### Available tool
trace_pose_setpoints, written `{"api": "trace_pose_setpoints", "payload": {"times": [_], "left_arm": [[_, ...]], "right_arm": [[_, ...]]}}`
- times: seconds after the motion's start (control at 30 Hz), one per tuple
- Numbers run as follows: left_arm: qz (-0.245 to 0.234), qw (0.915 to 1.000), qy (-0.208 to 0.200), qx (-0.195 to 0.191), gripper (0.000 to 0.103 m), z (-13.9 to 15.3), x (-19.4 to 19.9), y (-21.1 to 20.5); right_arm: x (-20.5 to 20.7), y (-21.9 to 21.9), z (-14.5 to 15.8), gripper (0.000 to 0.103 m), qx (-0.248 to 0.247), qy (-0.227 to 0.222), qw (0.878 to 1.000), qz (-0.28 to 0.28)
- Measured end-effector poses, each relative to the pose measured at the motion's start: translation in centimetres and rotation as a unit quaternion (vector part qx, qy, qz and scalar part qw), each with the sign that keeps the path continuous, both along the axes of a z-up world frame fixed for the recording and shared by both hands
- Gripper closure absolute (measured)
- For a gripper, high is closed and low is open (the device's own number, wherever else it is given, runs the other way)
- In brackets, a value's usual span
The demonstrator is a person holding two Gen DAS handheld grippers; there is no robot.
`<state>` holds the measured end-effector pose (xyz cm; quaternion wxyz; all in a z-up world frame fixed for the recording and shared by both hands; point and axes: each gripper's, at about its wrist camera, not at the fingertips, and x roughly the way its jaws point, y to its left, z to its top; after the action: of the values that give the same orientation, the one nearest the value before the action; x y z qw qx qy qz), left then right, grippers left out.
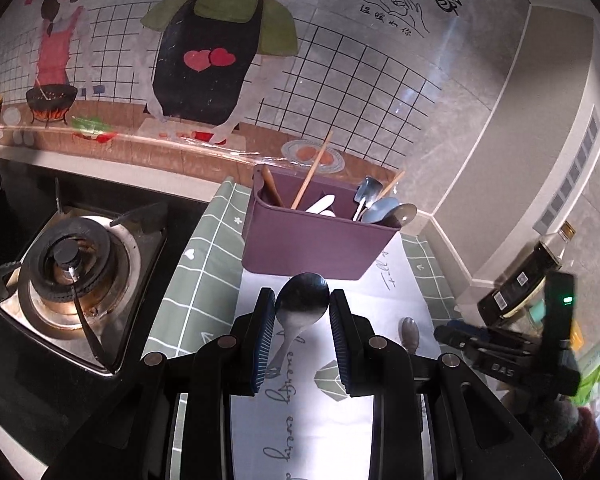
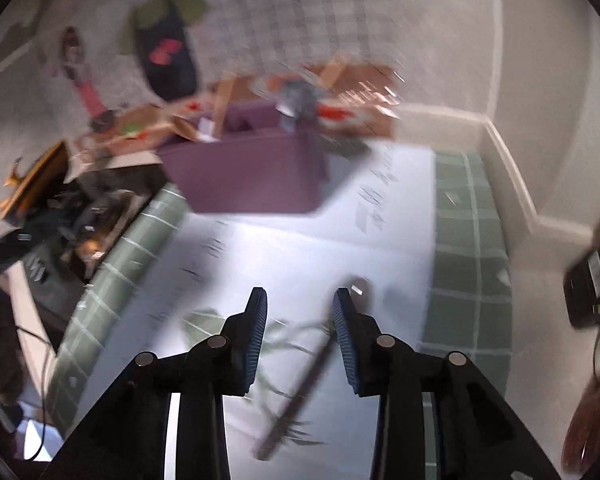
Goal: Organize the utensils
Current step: 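Carry both spoons over the purple holder and open both tools to drop them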
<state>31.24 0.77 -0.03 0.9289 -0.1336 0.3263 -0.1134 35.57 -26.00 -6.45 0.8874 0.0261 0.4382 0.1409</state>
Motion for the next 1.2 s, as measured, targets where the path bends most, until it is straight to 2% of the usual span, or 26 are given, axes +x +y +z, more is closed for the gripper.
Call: {"api": "trace_pose_setpoints", "payload": {"times": [0.13,0.27,0.57,0.6,0.63,0.67,0.83,0.97,1.0,1.07,1.1,1.13,1.2], "left_arm": [[0.002,1.0,0.006,-0.003,0.074,-0.3,-0.2,0.1],[0.004,0.9999,0.015,-0.001,0.074,-0.7,-0.3,0.1],[0.01,0.9998,0.012,0.016,0.074,-0.2,-1.3,0.2],[0.01,0.9997,0.011,0.017,0.074,-0.2,-1.4,0.3],[0.01,0.9997,0.011,0.018,0.074,-0.2,-1.5,0.4],[0.01,0.9997,0.012,0.018,0.074,-0.1,-1.6,0.4],[0.006,0.9998,0.012,0.018,0.074,-0.1,-1.9,0.2],[0.001,0.9998,0.017,0.015,0.074,-0.2,-2.0,-0.1],[0.001,0.9997,0.017,0.015,0.074,-0.2,-2.0,-0.1],[0.0,0.9998,0.018,0.013,0.074,-0.2,-2.2,-0.2],[0.0,0.9998,0.018,0.012,0.074,-0.2,-2.2,-0.2],[0.0,0.9998,0.018,0.01,0.074,-0.3,-2.2,-0.2],[0.001,0.9998,0.019,0.009,0.074,-0.3,-2.4,-0.2]], "right_arm": [[0.2,-1.3,-3.1,0.07,0.015,0.048,0.998,-0.041],[0.7,-0.7,-4.5,0.07,0.016,0.06,0.996,-0.063],[3.8,2.3,-5.6,0.069,-0.081,0.053,0.991,-0.091],[3.8,2.3,-5.6,0.074,-0.086,0.05,0.991,-0.091],[3.8,2.3,-5.6,0.089,-0.084,0.049,0.991,-0.088],[3.7,2.2,-5.5,0.093,-0.077,0.05,0.992,-0.083],[1.9,2.3,-3.6,0.096,-0.041,0.025,0.997,-0.055],[1.1,2.0,-2.4,0.096,-0.001,0.022,0.999,-0.03],[1.0,1.7,-2.2,0.095,0.008,0.021,0.999,-0.027],[0.6,0.5,-2.0,0.083,0.03,0.025,0.999,-0.021],[0.4,-0.1,-2.1,0.064,0.033,0.027,0.999,-0.028],[0.1,-0.6,-2.2,0.056,0.035,0.028,0.998,-0.036],[-0.2,-1.5,-2.9,0.056,0.032,0.035,0.998,-0.046]]}}
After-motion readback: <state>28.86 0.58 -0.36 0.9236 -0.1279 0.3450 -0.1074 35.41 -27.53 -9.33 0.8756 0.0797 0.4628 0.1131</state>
